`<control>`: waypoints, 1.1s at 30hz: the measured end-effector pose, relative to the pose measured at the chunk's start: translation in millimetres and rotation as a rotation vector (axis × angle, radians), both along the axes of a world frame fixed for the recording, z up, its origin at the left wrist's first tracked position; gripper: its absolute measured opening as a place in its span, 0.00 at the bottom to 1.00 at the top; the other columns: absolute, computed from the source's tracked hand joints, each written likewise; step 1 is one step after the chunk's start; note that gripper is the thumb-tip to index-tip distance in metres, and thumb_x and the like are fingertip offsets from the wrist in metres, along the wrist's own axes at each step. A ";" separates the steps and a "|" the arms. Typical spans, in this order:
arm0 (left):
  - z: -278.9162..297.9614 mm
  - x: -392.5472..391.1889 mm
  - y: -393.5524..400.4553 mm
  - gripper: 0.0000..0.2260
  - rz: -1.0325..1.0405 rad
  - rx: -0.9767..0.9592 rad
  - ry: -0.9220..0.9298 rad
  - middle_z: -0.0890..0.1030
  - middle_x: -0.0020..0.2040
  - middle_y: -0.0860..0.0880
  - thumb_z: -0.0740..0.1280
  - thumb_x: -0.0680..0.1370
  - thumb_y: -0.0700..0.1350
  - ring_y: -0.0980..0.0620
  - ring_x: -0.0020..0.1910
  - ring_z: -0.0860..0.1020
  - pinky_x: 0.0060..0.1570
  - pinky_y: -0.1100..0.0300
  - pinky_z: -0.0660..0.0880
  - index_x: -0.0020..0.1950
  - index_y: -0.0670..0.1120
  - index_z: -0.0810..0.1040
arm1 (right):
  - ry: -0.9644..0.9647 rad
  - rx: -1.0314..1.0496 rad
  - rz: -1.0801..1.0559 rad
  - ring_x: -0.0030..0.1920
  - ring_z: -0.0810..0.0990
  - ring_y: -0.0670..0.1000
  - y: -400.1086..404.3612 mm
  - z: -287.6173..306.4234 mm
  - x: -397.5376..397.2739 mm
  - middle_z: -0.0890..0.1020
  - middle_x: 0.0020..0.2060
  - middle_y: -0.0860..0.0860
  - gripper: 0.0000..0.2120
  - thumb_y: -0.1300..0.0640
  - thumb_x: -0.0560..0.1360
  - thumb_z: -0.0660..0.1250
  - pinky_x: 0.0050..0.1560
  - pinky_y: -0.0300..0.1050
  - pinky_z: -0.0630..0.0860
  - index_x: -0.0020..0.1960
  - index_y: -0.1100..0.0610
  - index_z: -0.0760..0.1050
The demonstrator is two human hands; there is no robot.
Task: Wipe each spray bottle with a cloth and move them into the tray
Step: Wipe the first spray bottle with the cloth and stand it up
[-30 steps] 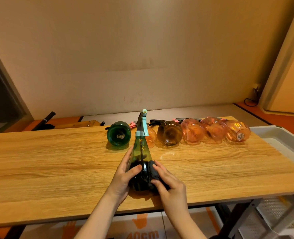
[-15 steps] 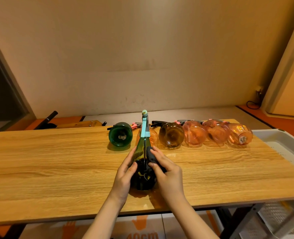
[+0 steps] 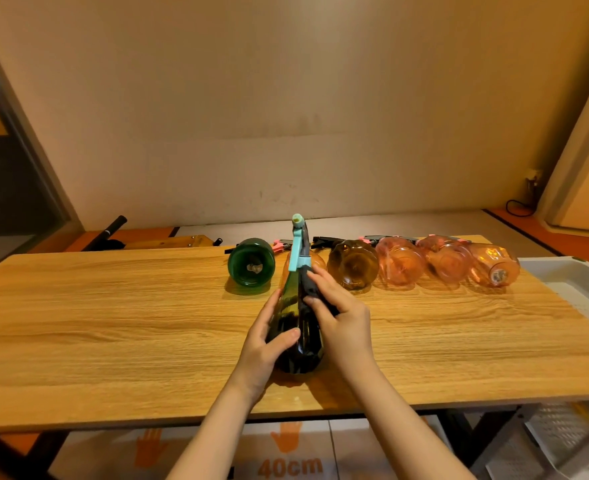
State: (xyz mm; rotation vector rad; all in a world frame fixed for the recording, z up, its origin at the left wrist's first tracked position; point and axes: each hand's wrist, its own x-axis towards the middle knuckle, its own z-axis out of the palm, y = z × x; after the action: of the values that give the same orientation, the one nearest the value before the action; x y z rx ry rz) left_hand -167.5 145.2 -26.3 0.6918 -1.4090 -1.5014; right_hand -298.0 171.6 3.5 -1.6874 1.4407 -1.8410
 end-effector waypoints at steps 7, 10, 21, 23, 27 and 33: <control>-2.4 1.2 -5.1 0.31 0.000 0.015 0.016 0.79 0.63 0.50 0.72 0.65 0.50 0.48 0.64 0.76 0.57 0.52 0.76 0.68 0.55 0.71 | 0.005 0.027 0.004 0.62 0.70 0.32 -2.0 -8.7 -3.7 0.73 0.59 0.38 0.25 0.69 0.72 0.67 0.62 0.29 0.65 0.63 0.49 0.69; -2.0 -0.4 -5.2 0.30 0.017 0.002 0.013 0.80 0.61 0.52 0.71 0.65 0.50 0.50 0.62 0.77 0.53 0.56 0.77 0.67 0.55 0.71 | 0.021 0.040 0.014 0.62 0.69 0.33 -0.7 -8.8 -3.4 0.73 0.59 0.37 0.25 0.69 0.72 0.67 0.63 0.30 0.65 0.63 0.48 0.69; -7.9 -3.1 -8.6 0.27 0.126 -0.030 -0.017 0.78 0.63 0.47 0.69 0.65 0.54 0.48 0.63 0.77 0.59 0.52 0.75 0.64 0.56 0.73 | 0.097 0.022 -0.047 0.63 0.70 0.34 37.5 -54.3 -1.5 0.73 0.60 0.39 0.23 0.63 0.68 0.68 0.62 0.28 0.65 0.63 0.56 0.72; -8.8 -3.2 -9.3 0.26 0.174 -0.040 -0.014 0.77 0.65 0.44 0.68 0.65 0.55 0.46 0.64 0.75 0.64 0.47 0.72 0.63 0.56 0.74 | 0.129 -0.005 -0.056 0.64 0.71 0.39 41.2 -57.9 1.7 0.75 0.61 0.43 0.25 0.64 0.67 0.69 0.63 0.31 0.65 0.63 0.57 0.72; -7.7 -5.3 -7.8 0.24 0.233 -0.045 0.004 0.77 0.63 0.44 0.66 0.64 0.56 0.46 0.64 0.75 0.62 0.52 0.73 0.60 0.55 0.75 | 0.216 -0.051 -0.073 0.64 0.71 0.45 41.8 -59.1 7.8 0.75 0.62 0.47 0.26 0.64 0.66 0.70 0.65 0.33 0.65 0.63 0.54 0.73; -6.5 -4.7 -9.3 0.18 0.244 0.013 0.053 0.79 0.59 0.43 0.66 0.67 0.49 0.44 0.60 0.77 0.56 0.53 0.75 0.57 0.54 0.76 | 0.131 0.009 -0.080 0.63 0.70 0.36 39.4 -57.7 5.1 0.74 0.60 0.40 0.26 0.65 0.66 0.70 0.62 0.28 0.65 0.63 0.56 0.73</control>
State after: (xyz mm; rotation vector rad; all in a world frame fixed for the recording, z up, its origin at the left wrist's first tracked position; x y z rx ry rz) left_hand -172.2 135.9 -32.9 0.7956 -1.2278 -1.3293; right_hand -292.9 211.0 -54.3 -1.8012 1.5874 -1.7899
